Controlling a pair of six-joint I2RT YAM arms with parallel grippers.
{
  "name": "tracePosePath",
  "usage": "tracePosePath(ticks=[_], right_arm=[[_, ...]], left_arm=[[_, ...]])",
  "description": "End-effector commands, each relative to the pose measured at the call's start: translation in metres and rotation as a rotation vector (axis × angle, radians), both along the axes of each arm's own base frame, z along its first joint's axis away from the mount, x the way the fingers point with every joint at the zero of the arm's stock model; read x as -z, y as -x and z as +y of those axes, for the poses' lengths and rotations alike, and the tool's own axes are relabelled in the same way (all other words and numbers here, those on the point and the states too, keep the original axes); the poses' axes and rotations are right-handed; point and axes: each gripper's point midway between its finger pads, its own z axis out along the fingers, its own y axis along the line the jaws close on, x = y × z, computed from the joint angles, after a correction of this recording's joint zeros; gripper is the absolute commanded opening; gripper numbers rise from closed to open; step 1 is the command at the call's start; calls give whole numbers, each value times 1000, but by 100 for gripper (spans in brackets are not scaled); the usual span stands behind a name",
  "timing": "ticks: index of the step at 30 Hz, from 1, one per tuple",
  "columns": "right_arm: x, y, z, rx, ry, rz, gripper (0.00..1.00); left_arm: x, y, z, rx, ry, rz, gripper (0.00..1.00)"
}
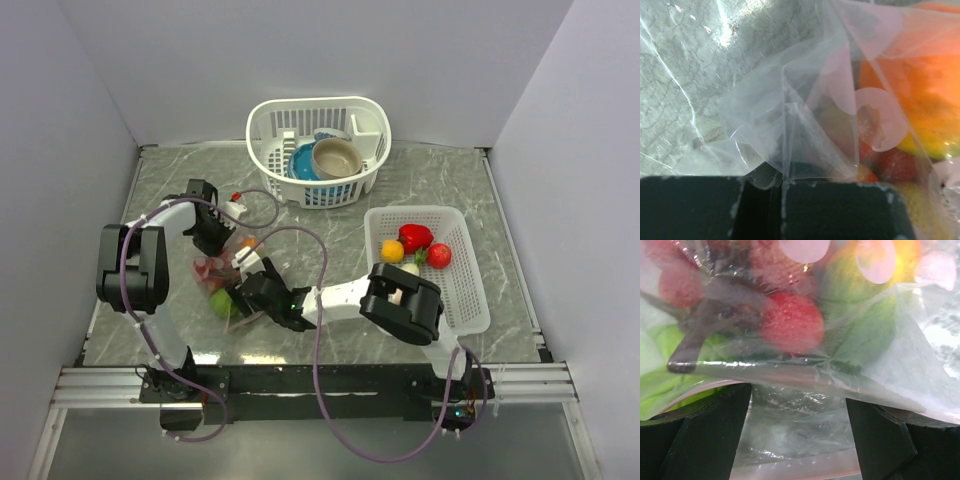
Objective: Open the zip-top bag and remove the fake food
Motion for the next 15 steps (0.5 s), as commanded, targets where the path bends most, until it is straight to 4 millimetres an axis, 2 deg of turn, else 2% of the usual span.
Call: tracePosePath(ticks=[1, 5, 6, 7, 9, 12, 15], right_arm=[[-28, -31, 15, 28, -91, -55, 83], [-31, -39, 22, 22, -93, -67, 83], [-26, -40, 23, 19, -82, -63, 83], [-31, -42, 28, 12, -96, -62, 82], [-25, -44, 30, 9, -93, -51, 81], [-21, -44, 34, -1, -103, -30, 75], [-21, -42, 35, -7, -119, -17, 61]], left_arm=[[29, 45, -3, 37, 12, 199, 1], [33, 51, -9, 64, 11, 224, 1], [33, 52, -11, 69, 11, 229, 1], [34, 55, -12, 74, 13, 237, 1], [37, 56, -14, 78, 6, 244, 1], [38, 58, -17, 85, 6, 249, 1], [40, 63, -19, 99, 9, 270, 1]])
